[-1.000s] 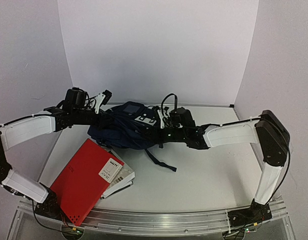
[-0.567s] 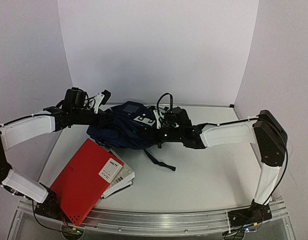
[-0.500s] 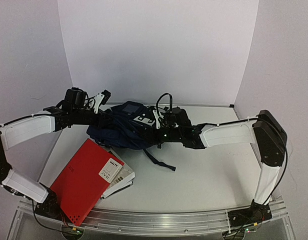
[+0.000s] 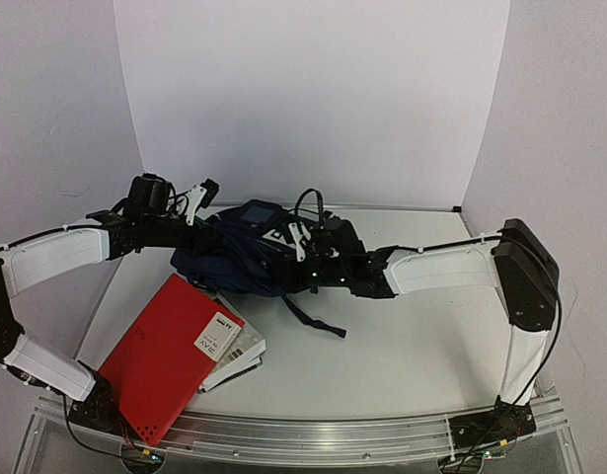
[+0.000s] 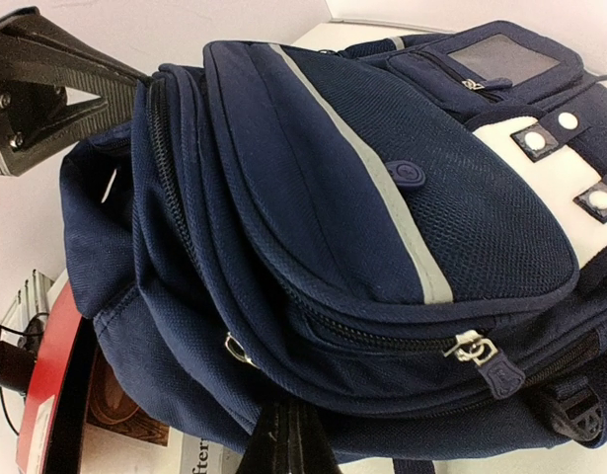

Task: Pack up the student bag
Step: Zip the student bag at the center of the board.

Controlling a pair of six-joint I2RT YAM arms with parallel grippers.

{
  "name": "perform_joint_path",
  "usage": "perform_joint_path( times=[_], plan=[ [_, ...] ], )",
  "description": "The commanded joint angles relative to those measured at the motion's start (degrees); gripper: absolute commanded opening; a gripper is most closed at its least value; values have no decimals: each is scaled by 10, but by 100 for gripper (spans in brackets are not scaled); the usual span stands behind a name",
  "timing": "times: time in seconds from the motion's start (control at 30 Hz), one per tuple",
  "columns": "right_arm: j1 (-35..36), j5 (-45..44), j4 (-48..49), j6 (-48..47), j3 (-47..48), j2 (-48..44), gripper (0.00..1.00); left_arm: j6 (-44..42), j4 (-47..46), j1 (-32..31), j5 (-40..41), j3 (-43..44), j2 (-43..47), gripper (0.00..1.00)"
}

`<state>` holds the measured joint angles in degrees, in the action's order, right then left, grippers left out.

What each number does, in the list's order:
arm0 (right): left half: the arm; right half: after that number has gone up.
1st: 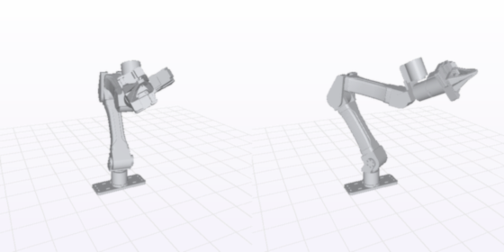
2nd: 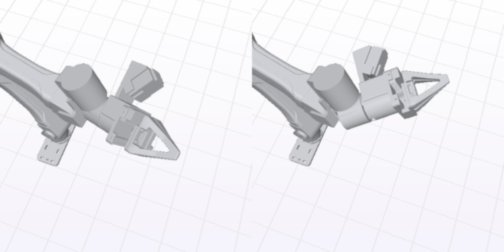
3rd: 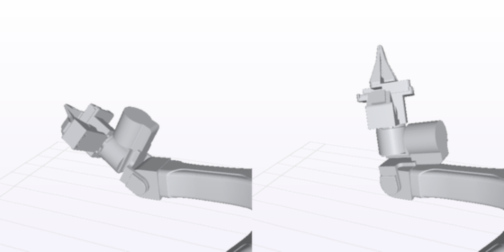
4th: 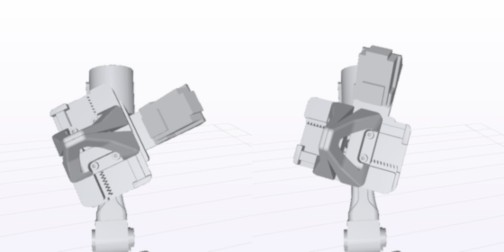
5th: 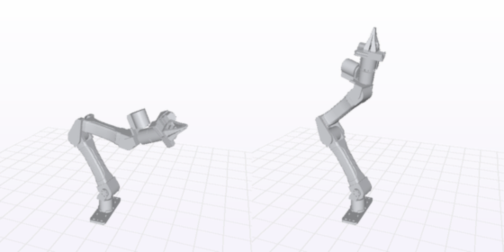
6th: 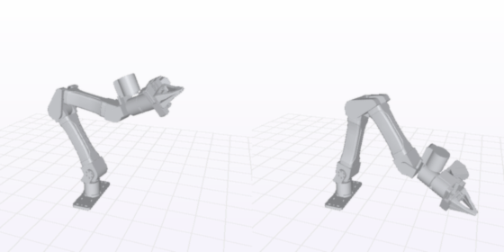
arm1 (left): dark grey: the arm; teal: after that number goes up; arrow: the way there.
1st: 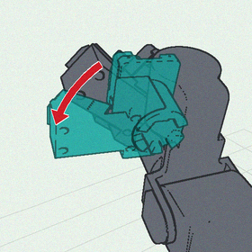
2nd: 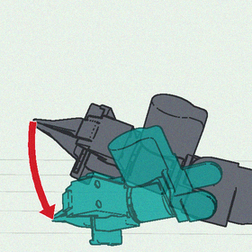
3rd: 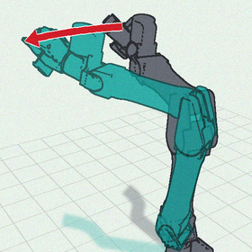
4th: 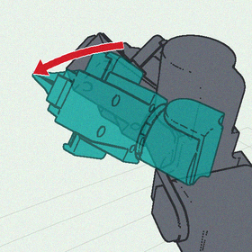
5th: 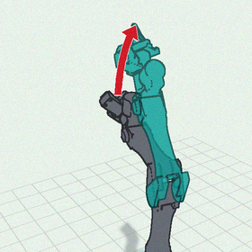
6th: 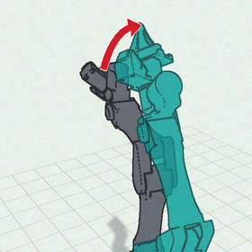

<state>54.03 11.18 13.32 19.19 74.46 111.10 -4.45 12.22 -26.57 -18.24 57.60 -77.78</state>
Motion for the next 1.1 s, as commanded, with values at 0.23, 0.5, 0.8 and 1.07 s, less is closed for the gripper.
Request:
perform_joint_path(
  times=[0.23,0.5,0.8,1.07],
  plan=[
    [16,-97,-38,-45,62,44,26,8,-79,2,-19,27,20,0],
    [16,-104,-33,-69,91,60,37,8,-77,2,-25,25,23,0],
    [16,-112,26,-60,101,64,37,12,-78,2,-40,21,22,0],
    [16,-100,55,-71,117,76,14,14,-81,2,-40,16,24,0]
  ],
)
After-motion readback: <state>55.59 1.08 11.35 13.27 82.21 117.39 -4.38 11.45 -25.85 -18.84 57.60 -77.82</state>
